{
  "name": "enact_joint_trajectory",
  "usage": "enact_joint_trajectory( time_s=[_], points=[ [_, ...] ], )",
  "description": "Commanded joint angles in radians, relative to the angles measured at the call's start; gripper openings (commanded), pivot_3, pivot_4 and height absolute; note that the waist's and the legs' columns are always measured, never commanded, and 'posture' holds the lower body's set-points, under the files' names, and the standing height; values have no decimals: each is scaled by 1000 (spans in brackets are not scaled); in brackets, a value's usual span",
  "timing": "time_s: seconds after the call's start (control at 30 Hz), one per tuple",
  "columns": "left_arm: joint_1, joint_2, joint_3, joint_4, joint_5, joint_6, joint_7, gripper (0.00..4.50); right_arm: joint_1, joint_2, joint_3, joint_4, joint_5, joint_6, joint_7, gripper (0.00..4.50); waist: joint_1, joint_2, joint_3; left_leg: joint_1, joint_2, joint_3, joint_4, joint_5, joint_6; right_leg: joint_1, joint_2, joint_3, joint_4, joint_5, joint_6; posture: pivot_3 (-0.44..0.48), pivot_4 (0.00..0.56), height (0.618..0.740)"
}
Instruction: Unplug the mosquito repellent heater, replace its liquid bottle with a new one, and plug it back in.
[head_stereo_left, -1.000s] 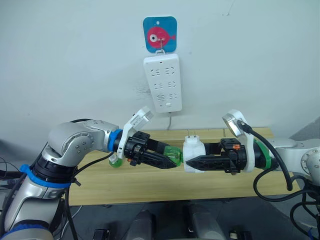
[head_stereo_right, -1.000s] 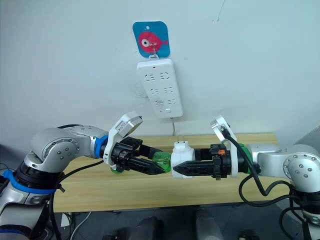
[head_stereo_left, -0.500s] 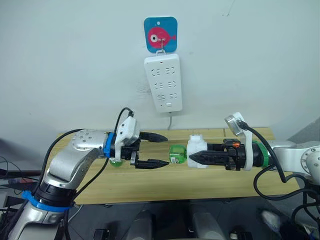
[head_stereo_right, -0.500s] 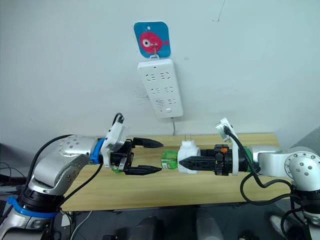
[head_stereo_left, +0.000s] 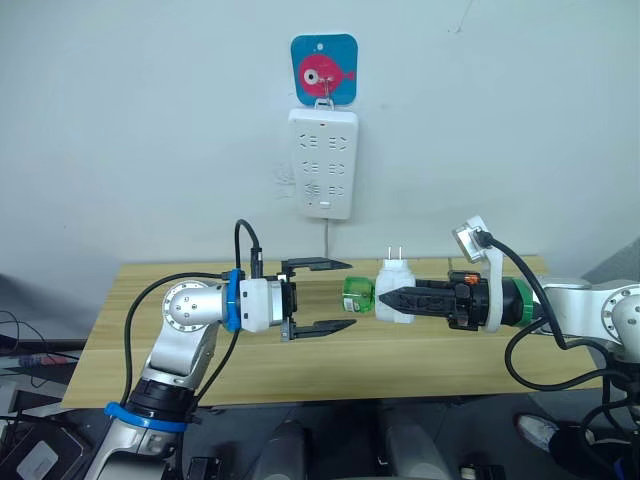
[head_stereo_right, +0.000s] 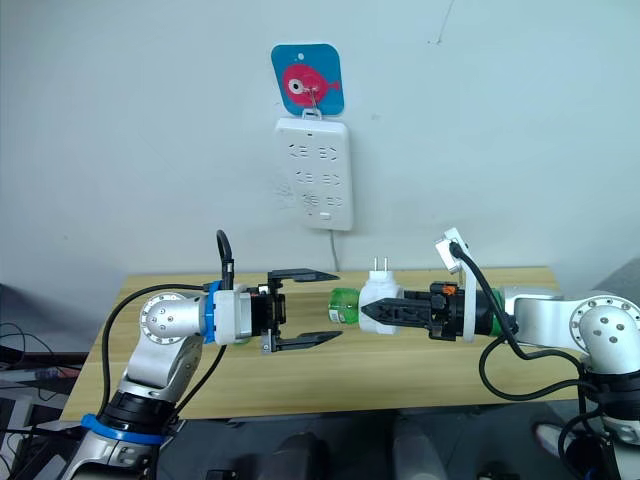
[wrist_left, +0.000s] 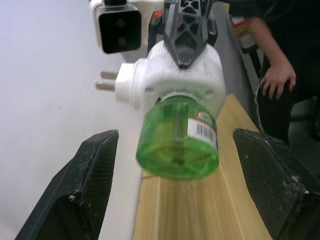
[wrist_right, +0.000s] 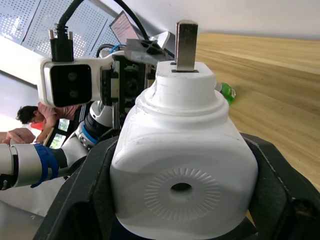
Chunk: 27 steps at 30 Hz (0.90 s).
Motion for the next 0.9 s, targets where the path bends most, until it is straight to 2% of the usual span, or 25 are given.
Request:
enact_joint_trajectory(
  time_s=[0.03,0.1,0.2,0.43,0.57,0.7,0.8,0.87,0.9],
  points=[
    [-11,-6,-17,-22,-3,3,12,3862,-22,6,-17,-26,30,-7,-2,2980,-1,0,0,0,0,0,0,0,0,0,0,0,0,0,0,-103,145,730],
    [-16,-8,-23,-20,-5,11,14,3862,-22,8,-17,-29,32,-8,-5,2980,-3,0,0,0,0,0,0,0,0,0,0,0,1,0,0,-103,145,730],
    [-27,-10,-26,-20,-17,33,15,3263,-22,10,-18,-33,32,-7,-8,2980,-6,0,0,1,0,0,0,0,0,0,0,0,1,0,0,-103,145,730],
    [-35,5,-36,-50,-30,91,8,1136,-21,16,-19,-38,28,-6,-8,2980,-7,0,0,2,0,1,1,0,0,0,0,0,4,0,0,-103,145,730],
    [-53,24,-39,-93,-61,192,8,43,-23,18,-19,-46,16,-2,0,2980,-8,0,0,4,0,2,1,1,0,0,1,0,7,0,0,-103,145,730],
    [-98,25,-17,-99,-78,248,20,0,-23,26,-19,-49,14,-5,-1,2980,-8,0,0,7,0,3,1,1,1,2,3,1,9,0,0,-99,147,730],
    [-100,32,9,-118,-143,320,17,0,-22,31,-20,-50,12,-6,-4,2980,-8,0,0,10,0,4,1,1,1,4,8,2,10,0,0,-100,147,730],
    [-101,32,44,-122,-172,369,59,0,-21,34,-21,-51,11,-8,-7,2980,-9,0,0,10,0,4,1,1,1,4,8,3,11,0,0,-103,148,730],
    [-103,40,56,-119,-180,380,56,387,-19,34,-22,-51,11,-8,-7,2980,-10,0,0,10,1,4,1,1,1,4,8,3,11,0,0,-105,149,730]
  ],
)
